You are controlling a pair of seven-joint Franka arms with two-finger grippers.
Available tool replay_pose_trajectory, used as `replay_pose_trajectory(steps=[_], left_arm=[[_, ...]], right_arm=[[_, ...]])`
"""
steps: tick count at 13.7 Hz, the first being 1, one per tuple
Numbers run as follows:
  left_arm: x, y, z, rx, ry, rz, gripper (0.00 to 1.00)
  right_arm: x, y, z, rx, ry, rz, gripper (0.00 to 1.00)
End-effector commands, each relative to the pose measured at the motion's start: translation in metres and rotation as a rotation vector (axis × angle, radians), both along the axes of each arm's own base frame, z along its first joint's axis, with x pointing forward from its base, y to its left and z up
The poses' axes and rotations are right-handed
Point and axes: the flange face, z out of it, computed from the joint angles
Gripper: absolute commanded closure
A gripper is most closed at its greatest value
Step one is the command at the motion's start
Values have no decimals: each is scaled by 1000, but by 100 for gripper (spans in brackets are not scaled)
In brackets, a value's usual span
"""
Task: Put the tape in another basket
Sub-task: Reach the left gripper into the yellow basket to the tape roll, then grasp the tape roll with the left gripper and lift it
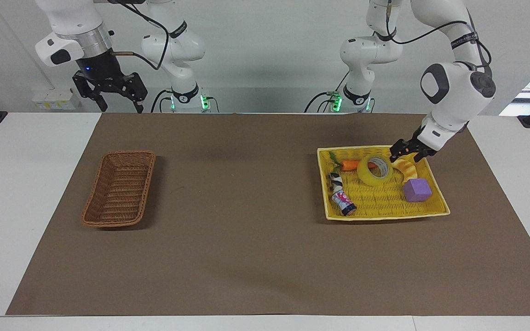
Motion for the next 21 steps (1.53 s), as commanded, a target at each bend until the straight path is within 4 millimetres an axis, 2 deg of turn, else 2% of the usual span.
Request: replay_pose_trajectory(steps=[1,5,6,8,9,10,14,16,17,20,21], left_arm=[[-12,-12,-29,-1,-2,-18,17],[-24,-13,-54,7,-13,-36,40],[-25,-13,-56,9,-25,-33,54],[-26,-13,-58,9,-22,-34,100],[-23,-11,-56,9,-22,-31,100],[-16,-11,-44,8,-41,-27,100],[15,-5,30,-18,1,-24,100],[23,2,59,-20,-6,26,100],[27,0,71,-19,-13,58,100],[36,-22,97,-19,-50,106,100],[35,-32,101,-20,-54,93,100]], right_arm=[[-4,-1,1,14,0,32,0],[-5,-1,2,14,-2,32,0],[-5,-1,2,14,-2,32,0],[-5,-1,2,14,-2,32,0],[-5,-1,2,14,-2,32,0],[-5,-1,2,12,-2,32,0],[-5,2,2,14,-2,33,0],[-5,6,0,17,1,44,0],[-5,10,-1,30,3,49,0],[3,28,-8,132,-39,55,0],[5,46,-12,151,-46,83,0]])
